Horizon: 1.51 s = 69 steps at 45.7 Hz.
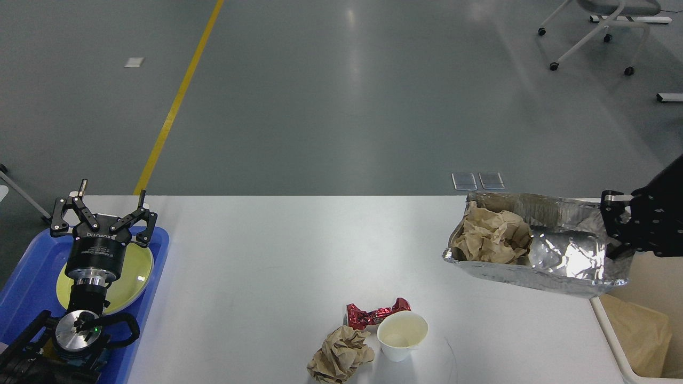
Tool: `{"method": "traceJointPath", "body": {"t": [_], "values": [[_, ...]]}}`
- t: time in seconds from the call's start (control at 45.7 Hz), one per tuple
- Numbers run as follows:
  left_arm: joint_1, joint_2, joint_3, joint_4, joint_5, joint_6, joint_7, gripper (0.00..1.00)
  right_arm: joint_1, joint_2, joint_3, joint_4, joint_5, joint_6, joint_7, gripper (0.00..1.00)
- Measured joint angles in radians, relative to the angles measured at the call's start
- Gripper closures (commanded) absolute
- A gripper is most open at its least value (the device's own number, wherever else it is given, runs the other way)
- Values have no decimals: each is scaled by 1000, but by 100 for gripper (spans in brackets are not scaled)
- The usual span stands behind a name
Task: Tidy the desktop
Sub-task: 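Lift the foil tray with crumpled paper and drop it into the bin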
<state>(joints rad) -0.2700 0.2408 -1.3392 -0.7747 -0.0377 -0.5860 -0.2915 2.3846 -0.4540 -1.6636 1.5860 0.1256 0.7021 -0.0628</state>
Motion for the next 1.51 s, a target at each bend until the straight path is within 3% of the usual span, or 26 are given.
{"method": "traceJointPath", "body": {"t": [0.153,0.328,0.481,0.7,0.853,1.071,1.334,1.509], "values": [[0,0,0,0,0,0,0,4,-56,-90,-67,-80,0,-117,0,100],[0,0,0,0,0,0,0,4,-266,-255,-35,-326,12,-140,-1,100],[0,0,0,0,0,0,0,4,-556,-363,125,-596,23,-139,0,100],[0,0,0,0,0,0,0,4,-974,-399,439,-927,32,-155,-3,100],[0,0,0,0,0,0,0,4,-1280,-375,715,-1165,44,-233,-3,100],[0,0,1,0,0,0,0,4,-1612,-219,934,-1415,38,-485,-8,100],[0,0,1,0,0,0,0,4,-1776,-102,952,-1458,39,-674,-21,100],[0,0,1,0,0,0,0,4,-1845,-44,951,-1458,40,-735,-22,100]]}}
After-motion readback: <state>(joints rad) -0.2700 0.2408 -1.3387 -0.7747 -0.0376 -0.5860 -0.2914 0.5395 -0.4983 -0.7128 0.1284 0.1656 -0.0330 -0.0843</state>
